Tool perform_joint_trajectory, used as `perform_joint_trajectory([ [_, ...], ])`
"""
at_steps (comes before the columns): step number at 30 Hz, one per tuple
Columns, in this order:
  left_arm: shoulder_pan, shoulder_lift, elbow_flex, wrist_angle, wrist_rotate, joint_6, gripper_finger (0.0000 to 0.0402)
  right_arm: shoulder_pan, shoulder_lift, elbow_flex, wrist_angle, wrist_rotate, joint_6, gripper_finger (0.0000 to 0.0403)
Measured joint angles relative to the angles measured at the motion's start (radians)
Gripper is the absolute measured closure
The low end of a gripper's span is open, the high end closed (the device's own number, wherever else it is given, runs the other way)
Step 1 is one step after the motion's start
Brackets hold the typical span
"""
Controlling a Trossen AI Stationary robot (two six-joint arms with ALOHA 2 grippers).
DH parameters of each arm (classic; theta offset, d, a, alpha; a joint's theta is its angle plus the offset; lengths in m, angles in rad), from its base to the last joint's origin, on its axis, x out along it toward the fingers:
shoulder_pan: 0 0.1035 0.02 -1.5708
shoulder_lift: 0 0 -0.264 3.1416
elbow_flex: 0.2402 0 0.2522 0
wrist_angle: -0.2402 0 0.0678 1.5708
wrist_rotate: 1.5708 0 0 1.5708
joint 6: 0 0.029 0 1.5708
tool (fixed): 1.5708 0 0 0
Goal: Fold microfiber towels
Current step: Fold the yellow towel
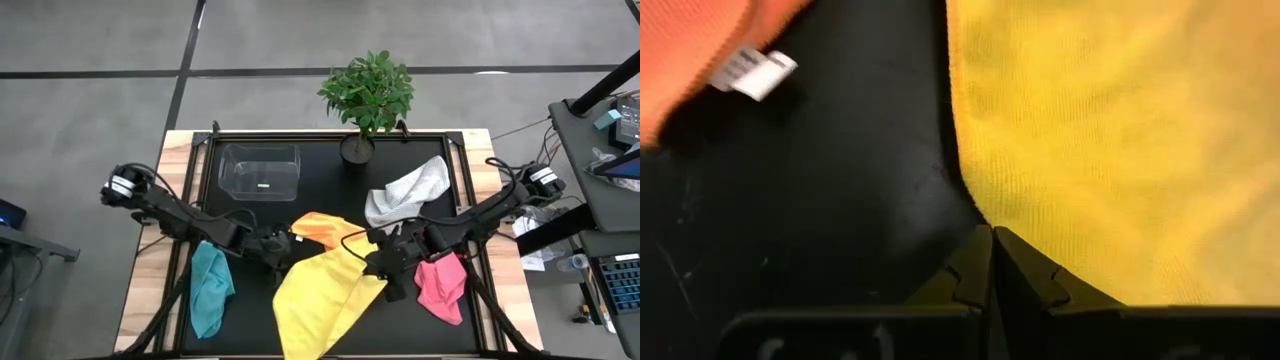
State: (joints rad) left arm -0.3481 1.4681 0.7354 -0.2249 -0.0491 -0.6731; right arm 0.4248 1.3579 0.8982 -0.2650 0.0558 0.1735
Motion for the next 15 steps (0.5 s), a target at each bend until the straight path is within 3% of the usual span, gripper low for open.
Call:
perform_joint_trajectory([
  [10,0.000,-0.063,-0.004,-0.004,0.060,-0.027,0.0402,0.000,0.001,-0.011,0.003,-0.007,0.010,0.0394],
  [15,0.000,-0.129,-0.005,-0.111,0.088,-0.041,0.0383,0.000,0.001,-0.013,0.008,-0.007,0.009,0.0394],
])
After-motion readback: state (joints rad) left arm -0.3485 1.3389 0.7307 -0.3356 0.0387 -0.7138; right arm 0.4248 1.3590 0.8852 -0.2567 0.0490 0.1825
